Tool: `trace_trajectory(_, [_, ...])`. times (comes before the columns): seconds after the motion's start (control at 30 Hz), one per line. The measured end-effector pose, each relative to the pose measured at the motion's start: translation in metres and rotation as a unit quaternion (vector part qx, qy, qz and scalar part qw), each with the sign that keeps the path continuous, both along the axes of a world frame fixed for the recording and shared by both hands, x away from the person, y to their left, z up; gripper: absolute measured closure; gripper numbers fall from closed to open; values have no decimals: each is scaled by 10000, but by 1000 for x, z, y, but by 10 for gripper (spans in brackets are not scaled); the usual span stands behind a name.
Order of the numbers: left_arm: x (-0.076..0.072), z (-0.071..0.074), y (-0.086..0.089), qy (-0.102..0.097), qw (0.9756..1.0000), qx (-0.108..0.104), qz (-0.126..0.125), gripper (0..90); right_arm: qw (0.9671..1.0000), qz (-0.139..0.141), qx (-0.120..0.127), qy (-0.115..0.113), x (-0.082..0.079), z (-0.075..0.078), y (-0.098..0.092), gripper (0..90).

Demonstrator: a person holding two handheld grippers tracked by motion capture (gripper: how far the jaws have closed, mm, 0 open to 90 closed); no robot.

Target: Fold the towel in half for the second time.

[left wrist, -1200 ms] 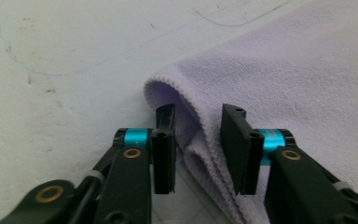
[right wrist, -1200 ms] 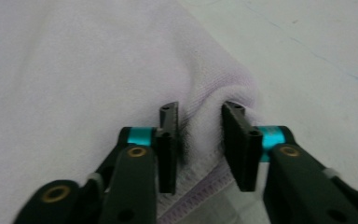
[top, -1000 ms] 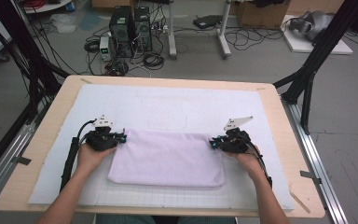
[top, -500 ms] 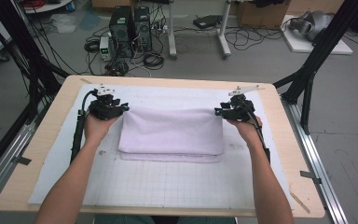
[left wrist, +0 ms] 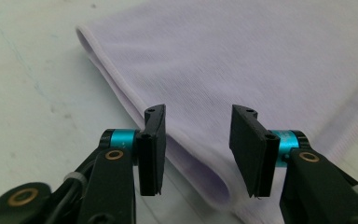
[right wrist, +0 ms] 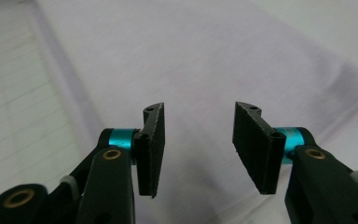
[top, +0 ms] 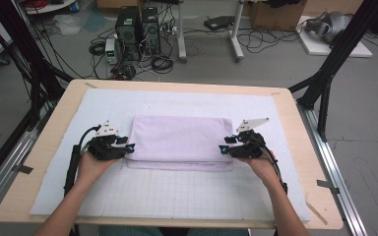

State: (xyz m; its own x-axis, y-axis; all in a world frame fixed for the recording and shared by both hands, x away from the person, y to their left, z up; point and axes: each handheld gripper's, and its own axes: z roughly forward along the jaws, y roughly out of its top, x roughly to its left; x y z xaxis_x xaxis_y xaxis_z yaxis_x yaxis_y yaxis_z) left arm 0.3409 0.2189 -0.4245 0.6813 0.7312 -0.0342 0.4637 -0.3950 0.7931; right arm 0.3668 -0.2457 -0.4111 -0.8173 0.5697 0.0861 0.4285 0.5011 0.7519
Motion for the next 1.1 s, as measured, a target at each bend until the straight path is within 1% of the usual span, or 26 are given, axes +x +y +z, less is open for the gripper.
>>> trace_trajectory(0.03, [-3,-1,0,12,10000,11,-90,582,9998,58,-79,165,-4,-2,1,534])
trace_trajectory(0.1, [-12,-5,-1,20,9996,130,-235,587,9998,179,-85,49,-12,-7,2,567])
trace_trajectory(0.13, [-15,-7,-1,29,9995,130,-281,592,9997,196,-62,100,-17,-10,2,566])
trace_trajectory(0.17, [-17,-9,0,50,9991,191,-367,596,9996,235,-89,131,-19,-13,2,566])
trace_trajectory(0.2, [-18,-10,0,128,9987,253,-420,603,9994,306,-161,90,-22,-16,3,571])
trace_trajectory(0.23, [-19,-11,0,145,9985,253,-457,599,9992,330,-213,86,-25,-20,3,570])
trace_trajectory(0.3, [-19,-11,-1,135,9982,270,-527,590,9990,337,-209,195,-24,-25,1,572])
trace_trajectory(0.33, [-19,-12,-1,126,9983,294,-494,600,9991,324,-177,187,-24,-25,0,594])
trace_trajectory(0.37, [-18,-13,-1,150,9983,315,-477,634,9992,319,-177,162,-23,-25,0,639])
trace_trajectory(0.4, [-17,-13,-1,142,9981,371,-463,668,9992,330,-184,127,-23,-25,-1,696])
trace_trajectory(0.43, [-17,-13,0,112,9982,400,-430,720,9991,358,-187,129,-23,-25,-1,778])
trace_trajectory(0.47, [-17,-12,1,119,9985,332,-412,772,9989,382,-240,96,-24,-25,-1,831])
trace_trajectory(0.5, [-17,-11,3,112,9988,265,-400,818,9989,394,-239,49,-24,-24,-1,856])
trace_trajectory(0.57, [-19,-7,6,29,9993,185,-335,853,9990,418,-178,-3,-25,-20,-4,870])
trace_trajectory(0.63, [-22,-3,10,-15,9995,51,-311,857,9990,409,-118,-126,-28,-14,-7,870])
trace_trajectory(0.67, [-24,-1,12,-44,9995,13,-304,858,9991,409,-55,-135,-30,-11,-9,871])
trace_trajectory(0.73, [-29,1,12,-58,9994,10,-354,858,9987,463,-35,-213,-36,-6,-11,871])
trace_trajectory(0.8, [-34,1,12,-72,9991,34,-416,858,9984,530,-69,-185,-40,-4,-11,871])
trace_trajectory(0.87, [-39,-3,13,39,9989,46,-464,845,9981,609,-93,-59,-44,-7,-13,855])
trace_trajectory(0.9, [-39,-4,14,61,9991,105,-414,807,9977,664,-78,119,-44,-10,-13,812])
trace_trajectory(0.93, [-39,-4,16,59,9995,86,-281,692,9975,655,-89,237,-43,-13,-13,721])
trace_trajectory(0.97, [-37,-3,18,68,9998,-27,-169,603,9979,594,-21,260,-43,-14,-13,676])
trace_trajectory(1.0, [-36,-1,19,43,9998,-157,-97,590,9982,540,108,243,-43,-13,-13,668])
trace_trajectory(1.03, [-35,0,19,8,9998,-178,-88,586,9986,468,223,133,-42,-11,-12,662])
trace_trajectory(1.07, [-34,1,17,-30,9997,-225,-77,590,9986,449,270,82,-41,-11,-12,662])
trace_trajectory(1.1, [-34,1,14,-69,9998,-193,-77,613,9987,406,310,52,-40,-11,-10,662])
